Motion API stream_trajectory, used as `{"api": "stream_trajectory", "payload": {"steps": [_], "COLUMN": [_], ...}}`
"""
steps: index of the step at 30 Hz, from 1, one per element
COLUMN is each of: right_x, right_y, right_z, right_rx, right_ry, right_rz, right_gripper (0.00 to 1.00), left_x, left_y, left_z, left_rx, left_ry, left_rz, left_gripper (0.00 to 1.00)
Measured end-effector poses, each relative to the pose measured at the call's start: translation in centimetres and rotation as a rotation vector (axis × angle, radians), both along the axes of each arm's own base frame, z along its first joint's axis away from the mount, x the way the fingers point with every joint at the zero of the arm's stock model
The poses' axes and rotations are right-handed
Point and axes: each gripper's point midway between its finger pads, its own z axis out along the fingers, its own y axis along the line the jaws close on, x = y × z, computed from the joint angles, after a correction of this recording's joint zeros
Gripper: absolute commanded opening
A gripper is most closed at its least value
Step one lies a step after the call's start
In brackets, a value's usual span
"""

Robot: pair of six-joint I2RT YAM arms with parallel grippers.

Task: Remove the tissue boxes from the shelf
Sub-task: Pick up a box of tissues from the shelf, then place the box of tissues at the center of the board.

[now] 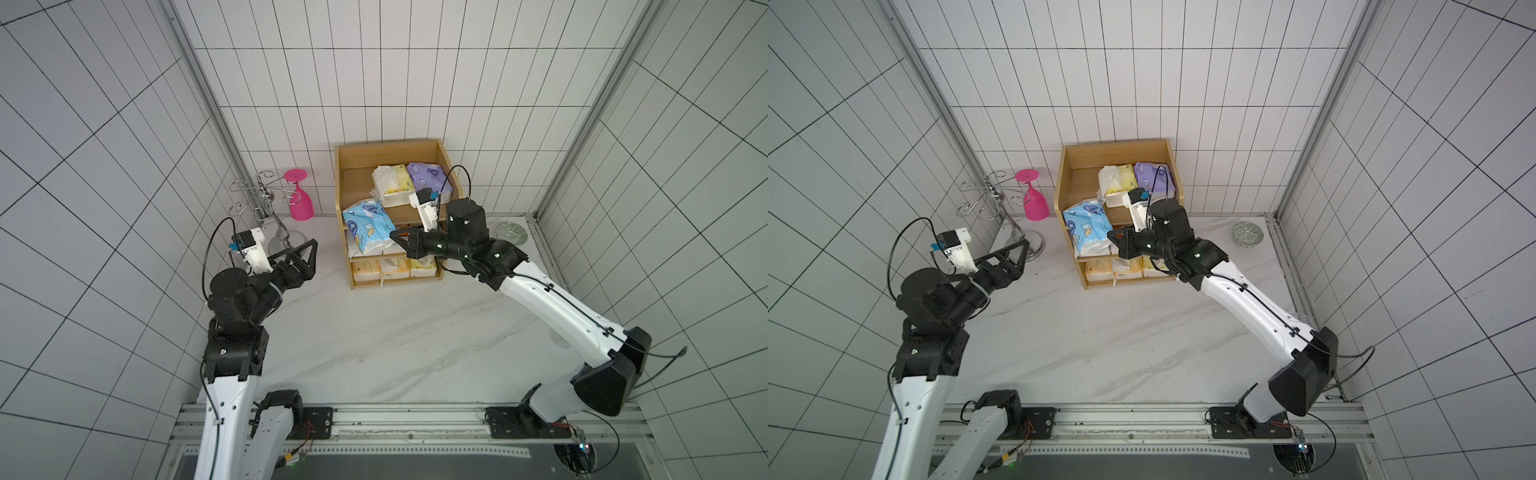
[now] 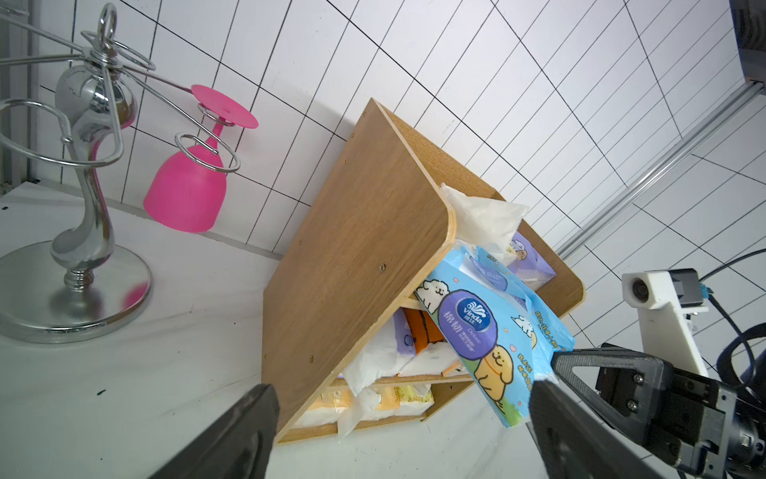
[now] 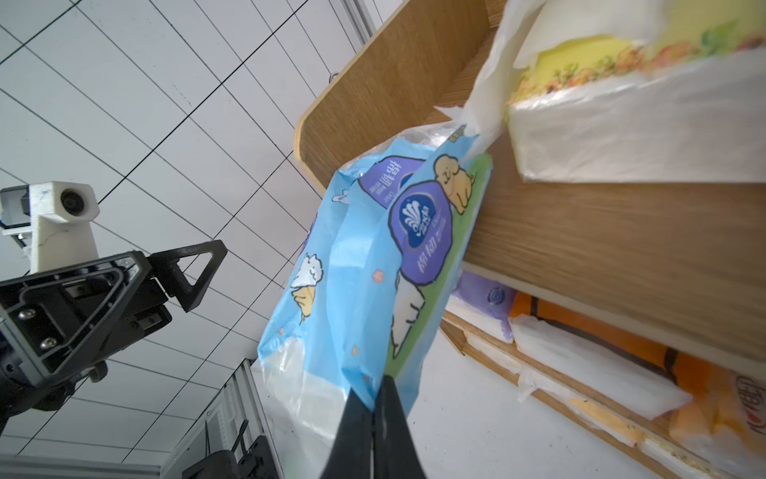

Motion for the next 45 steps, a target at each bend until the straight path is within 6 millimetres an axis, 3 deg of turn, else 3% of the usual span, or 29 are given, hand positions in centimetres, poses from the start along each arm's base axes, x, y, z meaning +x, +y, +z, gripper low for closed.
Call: {"api": "stream_trajectory", "payload": {"steps": [5, 11, 16, 23, 31, 34, 36, 38, 45], "right_x": [-3.8, -8.7, -11.5, -13.2, -16.2, -17.3, -17.6, -17.7, -16.4], "right_y": [-1.5, -2.3, -2.9, -3.1, -2.9, -2.4, -1.9, -1.6, -2.9], "right_z": [-0.5, -4.0, -8.9, -15.2, -26.4, -29.2, -29.9, -30.1, -28.6], "right_rx": [-0.028, -0.094, -0.158, -0.218, -0.312, -0.346, -0.352, -0.35, -0.312], "right_ry": [-0.005, 0.018, 0.073, 0.141, 0.29, 0.33, 0.338, 0.337, 0.282], "right_rz": [0.082, 0.185, 0.237, 0.247, 0.225, 0.217, 0.213, 0.204, 0.096], "right_gripper": [0.0, 0.0, 0.0, 0.0, 0.0, 0.31, 0.44, 0.5, 0.52], "left_x": [-1.9, -3.7, -4.3, -5.9, -6.8, -7.1, -7.3, -7.4, -7.4], "left_y": [-1.3, -2.3, -3.2, -3.4, -3.6, -3.7, -3.7, -3.8, -3.9], "left_z": [-1.1, -3.4, -6.9, -10.7, -16.1, -16.6, -16.4, -16.3, -16.5], "left_rx": [-0.002, -0.018, 0.001, 0.019, 0.006, 0.0, -0.007, -0.01, -0.02], "left_ry": [0.044, 0.097, 0.215, 0.297, 0.419, 0.432, 0.426, 0.42, 0.437], "left_rz": [-0.026, -0.046, -0.068, -0.072, -0.072, -0.077, -0.079, -0.082, -0.082], "left_gripper": [0.98, 0.95, 0.94, 0.94, 0.94, 0.94, 0.94, 0.94, 0.94]}}
